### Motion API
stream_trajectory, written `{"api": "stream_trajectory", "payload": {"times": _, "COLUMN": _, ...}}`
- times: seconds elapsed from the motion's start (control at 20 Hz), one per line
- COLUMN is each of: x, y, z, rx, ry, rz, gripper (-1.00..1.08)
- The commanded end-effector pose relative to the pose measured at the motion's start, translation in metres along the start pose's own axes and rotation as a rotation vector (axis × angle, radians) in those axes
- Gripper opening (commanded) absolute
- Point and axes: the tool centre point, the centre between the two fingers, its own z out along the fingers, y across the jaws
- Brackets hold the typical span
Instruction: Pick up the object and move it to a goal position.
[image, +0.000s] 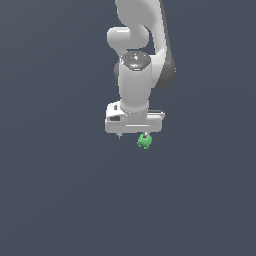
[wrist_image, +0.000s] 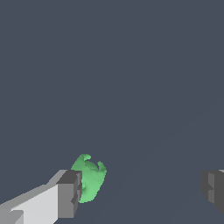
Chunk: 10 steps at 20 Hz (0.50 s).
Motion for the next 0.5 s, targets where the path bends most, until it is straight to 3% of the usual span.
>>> {"api": "stream_trajectory", "payload": {"times": 0.0, "x": 0.000, "y": 0.000, "z": 0.000, "rx": 0.000, "ry": 0.000, "rz": 0.000, "gripper": 1.00}}
{"api": "stream_trajectory", "payload": {"times": 0.45, "x": 0.000, "y": 0.036, "z": 0.006, "rx": -0.018, "ry": 0.002, "rz": 0.019, "gripper": 1.00}}
